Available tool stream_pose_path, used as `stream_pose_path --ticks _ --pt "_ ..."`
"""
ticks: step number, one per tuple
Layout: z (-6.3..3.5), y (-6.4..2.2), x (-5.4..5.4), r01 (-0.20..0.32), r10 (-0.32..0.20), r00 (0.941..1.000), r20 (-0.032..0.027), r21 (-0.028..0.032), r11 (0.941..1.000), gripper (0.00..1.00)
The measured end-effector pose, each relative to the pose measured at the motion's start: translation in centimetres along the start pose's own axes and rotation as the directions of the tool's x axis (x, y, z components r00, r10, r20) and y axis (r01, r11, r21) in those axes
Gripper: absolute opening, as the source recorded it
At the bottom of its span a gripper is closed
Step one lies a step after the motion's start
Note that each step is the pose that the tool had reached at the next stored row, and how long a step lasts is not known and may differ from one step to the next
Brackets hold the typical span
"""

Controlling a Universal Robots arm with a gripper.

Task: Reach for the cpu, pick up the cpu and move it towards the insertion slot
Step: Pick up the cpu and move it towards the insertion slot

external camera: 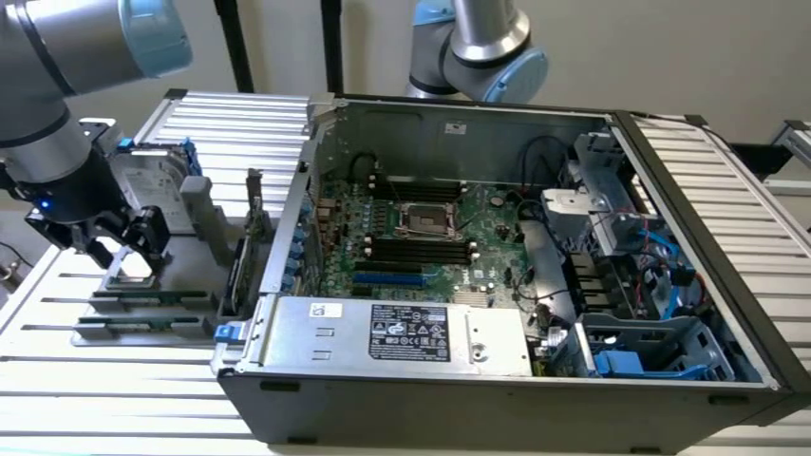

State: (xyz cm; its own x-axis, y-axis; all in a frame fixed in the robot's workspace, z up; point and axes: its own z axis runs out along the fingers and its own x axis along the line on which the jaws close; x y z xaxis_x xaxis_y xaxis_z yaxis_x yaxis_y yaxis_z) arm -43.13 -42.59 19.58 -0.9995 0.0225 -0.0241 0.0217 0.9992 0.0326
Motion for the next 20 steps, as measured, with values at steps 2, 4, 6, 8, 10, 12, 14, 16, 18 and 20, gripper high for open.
stream_pose_path --ticks 2,4,6,8,10,12,14,16,18,20 --pt "0.11 0.00 0.01 -0.003 0.003 1.0000 -0.0002 0.0002 1.0000 0.71" --pt "0.24 0.00 0.02 -0.003 0.003 1.0000 -0.0002 0.0002 1.0000 0.71" --pt "0.32 0.01 0.00 -0.003 0.003 1.0000 -0.0002 0.0002 1.0000 0.71" --pt "0.36 0.00 -0.10 -0.003 0.003 1.0000 -0.0002 -0.0004 1.0000 0.71" --pt "0.40 0.00 -0.15 -0.003 0.003 1.0000 -0.0007 -0.0012 1.0000 0.71" --pt "0.44 0.00 -0.16 -0.003 0.003 1.0000 -0.0017 -0.0020 1.0000 0.71" --pt "0.50 0.00 -0.17 -0.003 0.003 1.0000 -0.0028 -0.0029 1.0000 0.71" --pt "0.57 0.00 -0.17 -0.003 0.003 1.0000 -0.0043 -0.0040 1.0000 0.71" --pt "0.61 -0.01 -0.16 -0.003 0.003 1.0000 -0.0059 -0.0047 1.0000 0.71" --pt "0.63 -0.01 -0.17 -0.003 0.003 1.0000 -0.0079 -0.0053 1.0000 0.71"
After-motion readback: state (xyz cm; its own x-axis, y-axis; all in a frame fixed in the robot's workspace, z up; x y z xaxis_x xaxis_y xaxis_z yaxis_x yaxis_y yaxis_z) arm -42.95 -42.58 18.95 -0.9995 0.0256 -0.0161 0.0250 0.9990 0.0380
